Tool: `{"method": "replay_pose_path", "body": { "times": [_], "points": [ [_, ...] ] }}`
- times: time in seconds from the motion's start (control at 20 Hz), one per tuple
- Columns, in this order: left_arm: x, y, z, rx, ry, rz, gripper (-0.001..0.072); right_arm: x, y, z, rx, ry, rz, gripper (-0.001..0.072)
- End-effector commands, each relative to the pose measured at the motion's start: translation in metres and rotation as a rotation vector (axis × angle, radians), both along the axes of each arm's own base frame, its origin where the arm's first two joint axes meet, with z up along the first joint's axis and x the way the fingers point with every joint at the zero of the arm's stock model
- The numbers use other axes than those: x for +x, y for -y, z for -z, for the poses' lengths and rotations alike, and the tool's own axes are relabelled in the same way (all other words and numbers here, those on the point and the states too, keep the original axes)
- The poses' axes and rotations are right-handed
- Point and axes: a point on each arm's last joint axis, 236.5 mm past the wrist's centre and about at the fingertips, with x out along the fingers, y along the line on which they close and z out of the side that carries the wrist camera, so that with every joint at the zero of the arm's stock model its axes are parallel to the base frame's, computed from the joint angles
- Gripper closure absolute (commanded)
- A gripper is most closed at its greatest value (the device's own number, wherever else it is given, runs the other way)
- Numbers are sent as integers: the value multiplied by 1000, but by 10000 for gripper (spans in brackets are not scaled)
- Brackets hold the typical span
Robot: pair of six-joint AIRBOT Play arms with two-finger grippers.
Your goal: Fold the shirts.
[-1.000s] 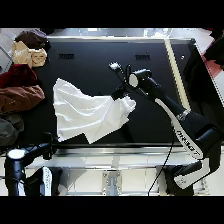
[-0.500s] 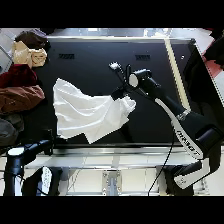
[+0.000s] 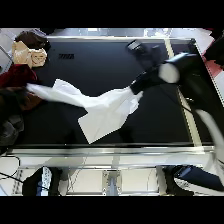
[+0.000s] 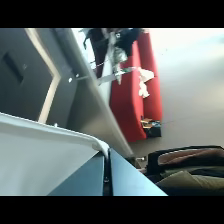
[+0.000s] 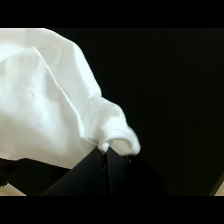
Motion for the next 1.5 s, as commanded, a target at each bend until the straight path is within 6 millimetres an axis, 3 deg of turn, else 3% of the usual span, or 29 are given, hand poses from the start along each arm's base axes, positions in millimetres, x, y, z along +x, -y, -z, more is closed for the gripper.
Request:
{"method": "replay_pose_path", "body": {
  "times": [0.0, 0.1, 0.2, 0.25, 0.4, 0.45, 0.55, 0.65, 0.75, 0.85, 0.95, 1.05, 1.1, 1.2, 1.25, 1.3, 1.4, 1.45],
  "points": [
    [-28, 19, -162, 288, 322, 4, 698, -71, 37, -92, 132, 154, 51, 702],
    [-52, 19, -219, 511, 386, -85, 698, -111, 51, -150, 296, 294, 65, 702],
    [-74, 10, -251, 747, 341, -216, 699, -144, 71, -208, 440, 435, 72, 703],
    [-83, 3, -258, 848, 288, -279, 698, -156, 80, -237, 493, 513, 66, 703],
    [-106, -2, -268, 1010, 189, -364, 699, -170, 91, -298, 548, 685, 30, 703],
    [-105, 2, -265, 1011, 181, -339, 699, -164, 94, -309, 524, 731, 31, 703],
    [-92, -1, -234, 958, 78, -239, 699, -135, 101, -308, 408, 766, 82, 704],
    [-67, -5, -197, 845, -7, -88, 700, -88, 117, -283, 217, 737, 201, 704],
    [-32, -19, -157, 739, -82, 26, 700, -38, 128, -241, 49, 639, 310, 705],
    [10, -16, -92, 689, -215, 181, 700, 17, 139, -178, -27, 468, 388, 704],
    [61, -4, -10, 762, -380, 306, 699, 68, 148, -100, 1, 270, 432, 704],
    [126, 3, 55, 893, -465, 300, 699, 119, 147, -28, 111, 118, 447, 703],
    [163, 3, 77, 917, -464, 230, 699, 144, 145, -2, 166, 89, 454, 703],
    [223, 13, 102, 935, -415, 132, 699, 190, 136, 40, 271, 85, 462, 702],
    [243, 20, 110, 959, -394, 128, 699, 210, 131, 54, 308, 106, 463, 700],
    [261, 28, 117, 973, -378, 135, 697, 228, 128, 63, 337, 144, 465, 699],
    [284, 35, 120, 976, -341, 126, 670, 257, 130, 60, 378, 255, 471, 696],
    [291, 34, 115, 977, -313, 108, 481, 261, 130, 53, 390, 284, 472, 673]
  ]
}}
